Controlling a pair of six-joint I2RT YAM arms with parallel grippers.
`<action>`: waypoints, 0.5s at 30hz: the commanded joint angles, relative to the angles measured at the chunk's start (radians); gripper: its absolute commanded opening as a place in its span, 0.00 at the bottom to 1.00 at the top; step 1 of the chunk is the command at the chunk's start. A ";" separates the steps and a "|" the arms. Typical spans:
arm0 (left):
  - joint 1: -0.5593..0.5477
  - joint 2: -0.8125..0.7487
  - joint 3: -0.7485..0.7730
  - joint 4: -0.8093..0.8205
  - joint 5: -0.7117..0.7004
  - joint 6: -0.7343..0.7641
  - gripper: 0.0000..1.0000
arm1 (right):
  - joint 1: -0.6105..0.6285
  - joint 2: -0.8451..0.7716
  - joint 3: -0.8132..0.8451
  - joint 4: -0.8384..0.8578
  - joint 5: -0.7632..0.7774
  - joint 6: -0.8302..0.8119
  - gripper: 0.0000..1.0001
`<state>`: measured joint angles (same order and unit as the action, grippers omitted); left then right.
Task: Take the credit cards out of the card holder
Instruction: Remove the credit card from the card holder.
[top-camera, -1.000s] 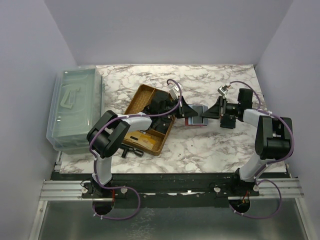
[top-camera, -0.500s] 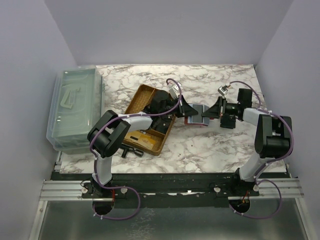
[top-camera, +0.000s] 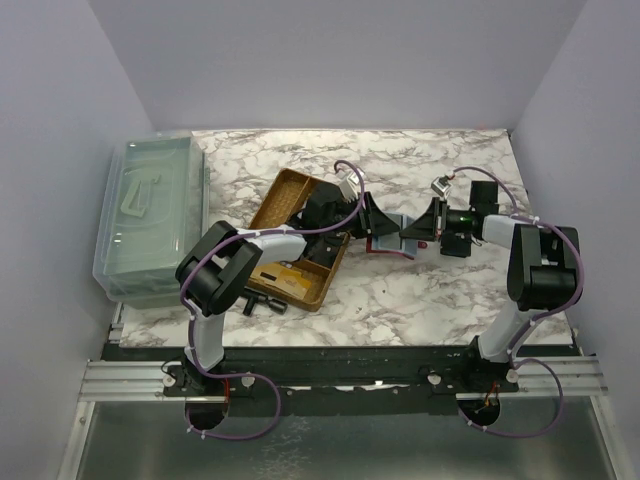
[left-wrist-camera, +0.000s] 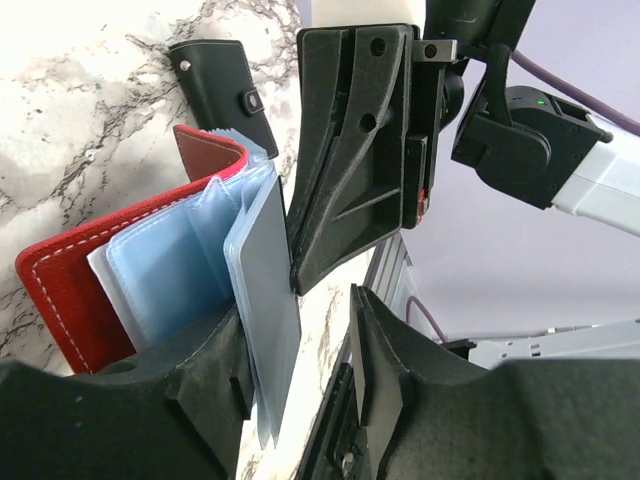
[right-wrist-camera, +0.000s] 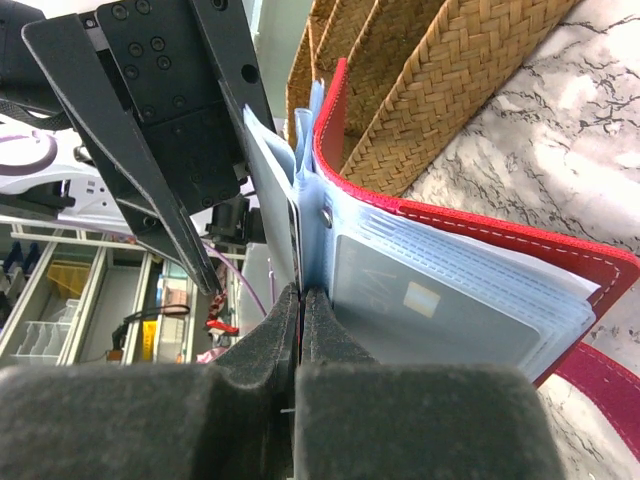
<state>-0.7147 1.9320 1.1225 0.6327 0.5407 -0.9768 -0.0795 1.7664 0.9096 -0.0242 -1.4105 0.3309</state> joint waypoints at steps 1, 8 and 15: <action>0.011 -0.043 -0.027 -0.043 -0.043 0.008 0.51 | 0.003 0.018 0.020 -0.015 -0.023 -0.008 0.00; 0.038 -0.088 -0.057 -0.086 -0.074 0.014 0.54 | -0.002 0.016 0.010 0.004 -0.027 0.009 0.00; 0.053 -0.112 -0.078 -0.114 -0.097 0.013 0.54 | -0.002 0.012 0.005 0.013 -0.033 0.016 0.00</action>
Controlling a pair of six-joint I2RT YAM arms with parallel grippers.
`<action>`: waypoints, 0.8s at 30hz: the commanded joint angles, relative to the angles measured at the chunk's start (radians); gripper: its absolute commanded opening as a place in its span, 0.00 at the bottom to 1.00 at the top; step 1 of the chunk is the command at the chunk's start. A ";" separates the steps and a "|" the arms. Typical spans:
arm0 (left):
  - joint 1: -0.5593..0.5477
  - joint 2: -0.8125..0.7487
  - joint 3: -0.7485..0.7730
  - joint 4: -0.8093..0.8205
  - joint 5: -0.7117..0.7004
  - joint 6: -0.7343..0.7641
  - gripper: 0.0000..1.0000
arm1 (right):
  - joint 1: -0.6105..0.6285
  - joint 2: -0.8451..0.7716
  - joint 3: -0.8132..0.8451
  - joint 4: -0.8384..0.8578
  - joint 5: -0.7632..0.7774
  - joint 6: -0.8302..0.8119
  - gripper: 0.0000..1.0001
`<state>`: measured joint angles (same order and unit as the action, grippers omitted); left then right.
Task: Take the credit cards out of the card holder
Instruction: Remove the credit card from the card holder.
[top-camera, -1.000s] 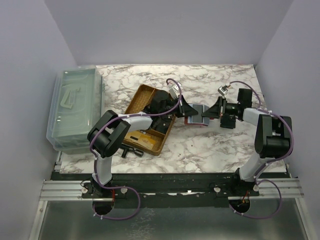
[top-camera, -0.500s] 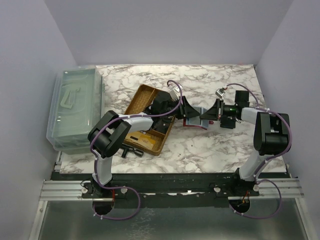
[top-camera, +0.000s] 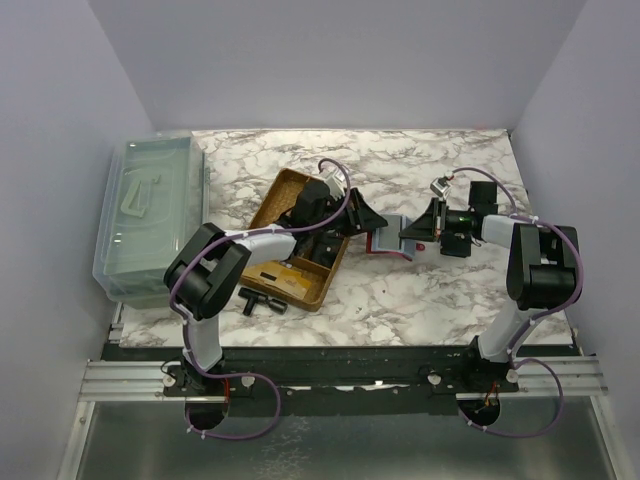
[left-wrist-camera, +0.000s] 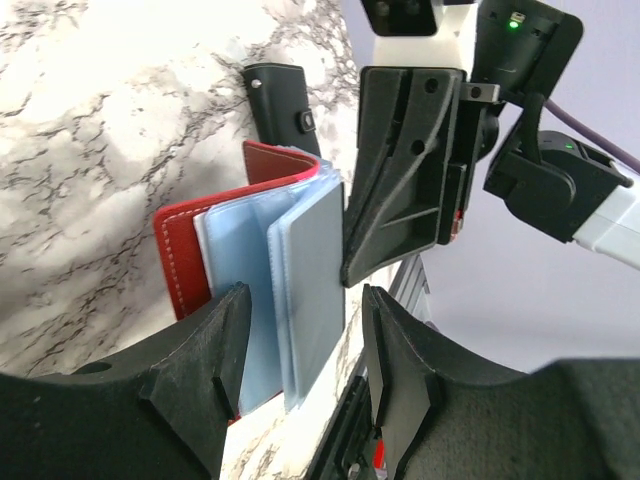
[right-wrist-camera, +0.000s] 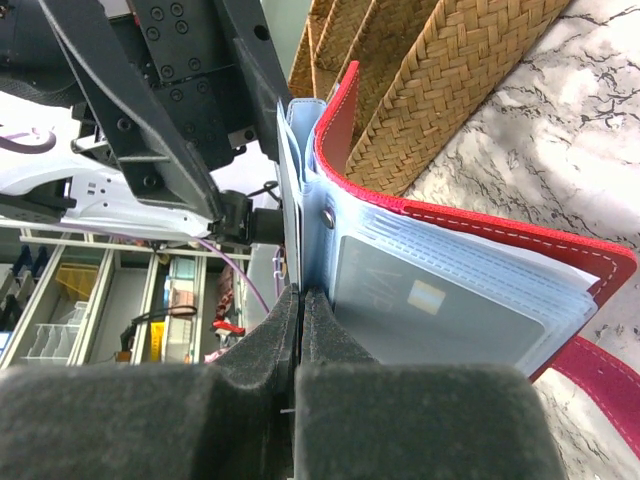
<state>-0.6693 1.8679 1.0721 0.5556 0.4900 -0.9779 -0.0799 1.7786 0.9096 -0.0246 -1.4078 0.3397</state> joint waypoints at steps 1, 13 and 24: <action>0.011 -0.058 -0.036 -0.040 -0.055 0.017 0.54 | -0.002 -0.003 0.002 0.015 -0.033 0.006 0.00; 0.038 -0.090 -0.069 -0.039 -0.038 -0.001 0.54 | -0.004 -0.008 0.000 0.015 -0.042 0.006 0.00; 0.085 -0.160 -0.131 -0.010 -0.008 0.009 0.59 | -0.011 -0.075 -0.016 0.052 -0.072 0.028 0.00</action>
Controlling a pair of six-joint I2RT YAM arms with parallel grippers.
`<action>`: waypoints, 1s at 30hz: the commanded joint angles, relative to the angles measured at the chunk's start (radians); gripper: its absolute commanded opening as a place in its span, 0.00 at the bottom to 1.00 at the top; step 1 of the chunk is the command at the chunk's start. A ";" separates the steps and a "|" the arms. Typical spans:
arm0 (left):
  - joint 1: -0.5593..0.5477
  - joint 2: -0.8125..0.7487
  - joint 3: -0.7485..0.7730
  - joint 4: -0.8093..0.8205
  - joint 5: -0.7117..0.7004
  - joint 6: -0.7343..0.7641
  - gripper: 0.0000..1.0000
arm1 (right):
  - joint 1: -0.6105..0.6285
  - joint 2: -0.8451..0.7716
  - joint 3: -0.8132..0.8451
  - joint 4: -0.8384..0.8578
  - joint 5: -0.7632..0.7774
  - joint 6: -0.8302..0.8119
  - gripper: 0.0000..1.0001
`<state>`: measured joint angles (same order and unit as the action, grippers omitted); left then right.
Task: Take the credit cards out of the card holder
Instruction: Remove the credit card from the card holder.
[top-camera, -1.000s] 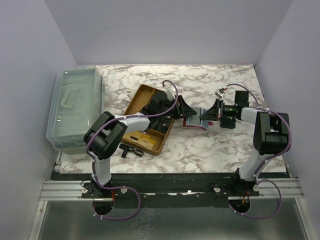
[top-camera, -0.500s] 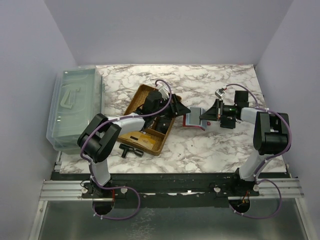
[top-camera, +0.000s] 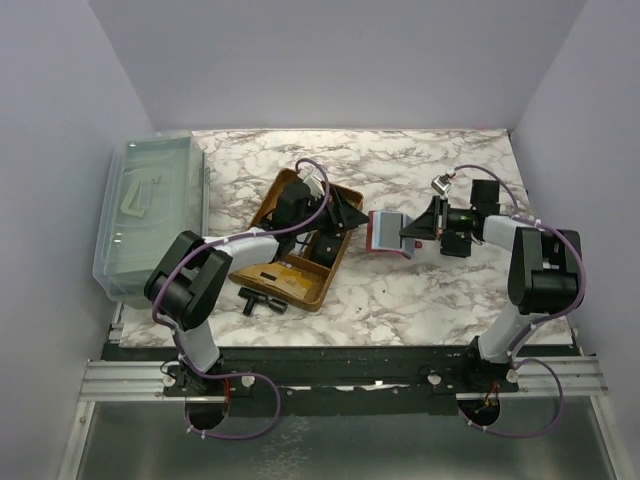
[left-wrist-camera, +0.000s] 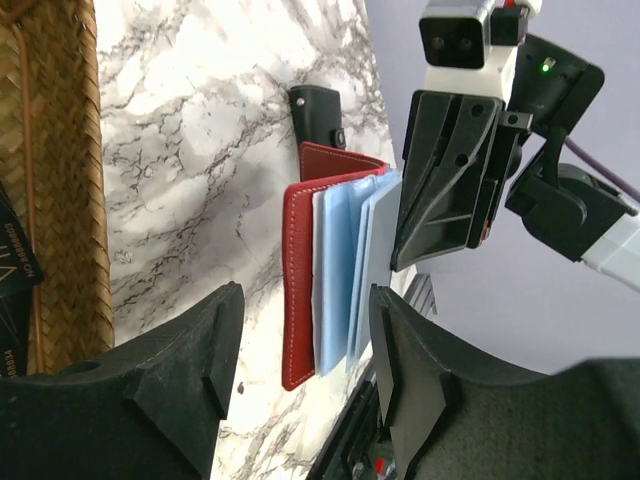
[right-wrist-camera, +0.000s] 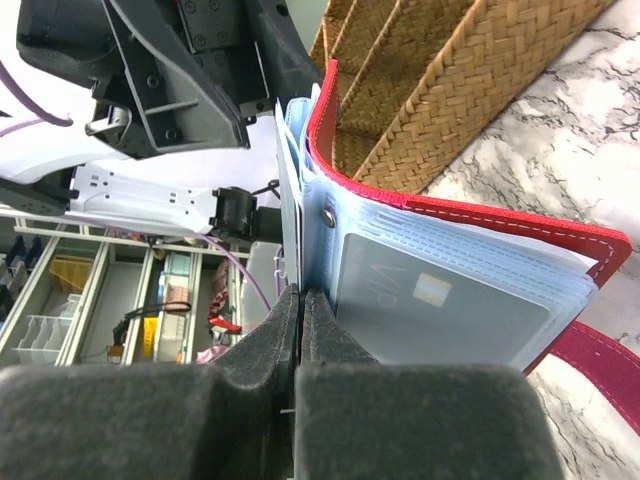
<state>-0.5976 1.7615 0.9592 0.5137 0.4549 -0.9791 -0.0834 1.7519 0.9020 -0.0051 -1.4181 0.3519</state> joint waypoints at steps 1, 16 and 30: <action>0.015 -0.053 -0.020 0.044 0.043 0.004 0.60 | -0.008 -0.051 -0.009 0.036 -0.064 0.018 0.00; -0.015 0.022 0.030 0.171 0.191 -0.057 0.63 | -0.008 -0.087 -0.029 0.125 -0.113 0.105 0.00; -0.019 0.047 0.021 0.184 0.183 -0.073 0.62 | -0.007 -0.094 -0.035 0.161 -0.131 0.138 0.00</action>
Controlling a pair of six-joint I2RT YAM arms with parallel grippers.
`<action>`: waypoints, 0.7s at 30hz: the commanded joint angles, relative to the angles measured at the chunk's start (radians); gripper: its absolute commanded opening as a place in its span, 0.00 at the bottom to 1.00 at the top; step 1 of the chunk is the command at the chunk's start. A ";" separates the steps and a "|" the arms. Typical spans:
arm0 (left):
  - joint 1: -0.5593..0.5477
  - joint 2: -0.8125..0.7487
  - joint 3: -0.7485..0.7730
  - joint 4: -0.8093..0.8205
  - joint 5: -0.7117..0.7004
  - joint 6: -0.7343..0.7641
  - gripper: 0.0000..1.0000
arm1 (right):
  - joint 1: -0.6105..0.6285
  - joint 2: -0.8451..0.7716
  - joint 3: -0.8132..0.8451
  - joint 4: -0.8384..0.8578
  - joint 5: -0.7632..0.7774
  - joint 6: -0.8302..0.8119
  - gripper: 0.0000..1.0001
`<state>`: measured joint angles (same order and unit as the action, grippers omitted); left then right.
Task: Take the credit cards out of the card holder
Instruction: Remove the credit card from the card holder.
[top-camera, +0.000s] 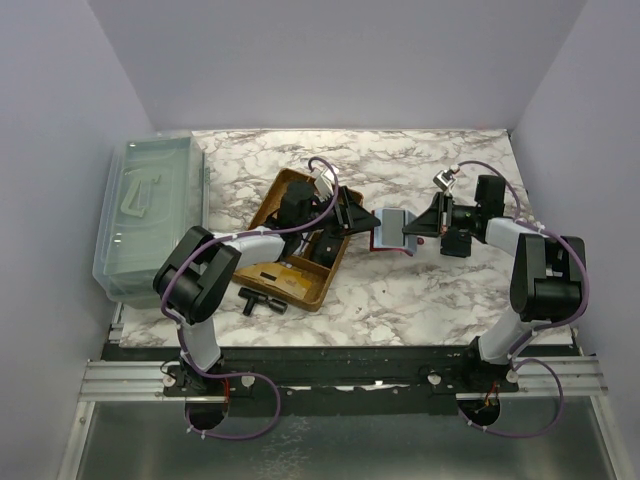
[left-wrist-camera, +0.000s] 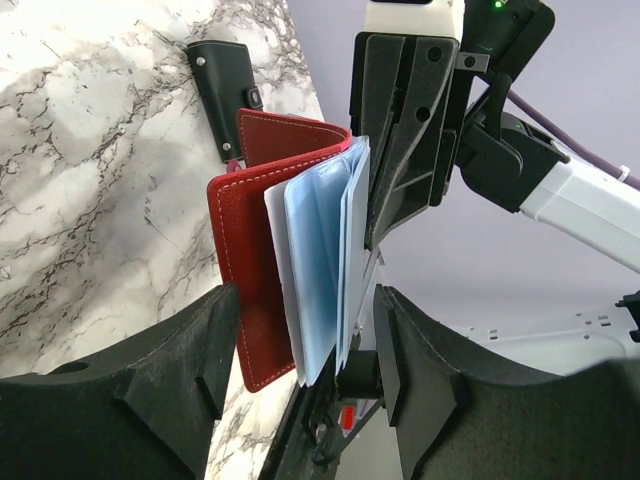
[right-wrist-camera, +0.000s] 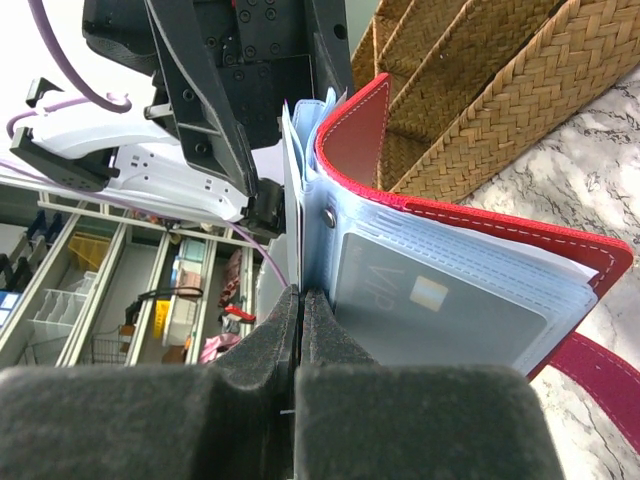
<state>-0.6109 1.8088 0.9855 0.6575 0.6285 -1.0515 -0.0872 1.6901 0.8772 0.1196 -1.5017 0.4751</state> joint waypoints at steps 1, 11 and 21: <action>-0.003 -0.005 -0.015 0.040 0.000 0.001 0.62 | -0.004 -0.034 -0.010 0.036 -0.048 0.014 0.00; 0.006 -0.029 -0.044 0.040 -0.016 0.015 0.63 | -0.004 -0.045 -0.012 0.045 -0.052 0.025 0.00; 0.002 -0.025 -0.033 0.165 0.056 -0.034 0.63 | -0.004 -0.049 -0.018 0.064 -0.056 0.040 0.00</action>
<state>-0.6083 1.8072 0.9504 0.7025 0.6312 -1.0580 -0.0872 1.6661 0.8673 0.1486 -1.5127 0.4999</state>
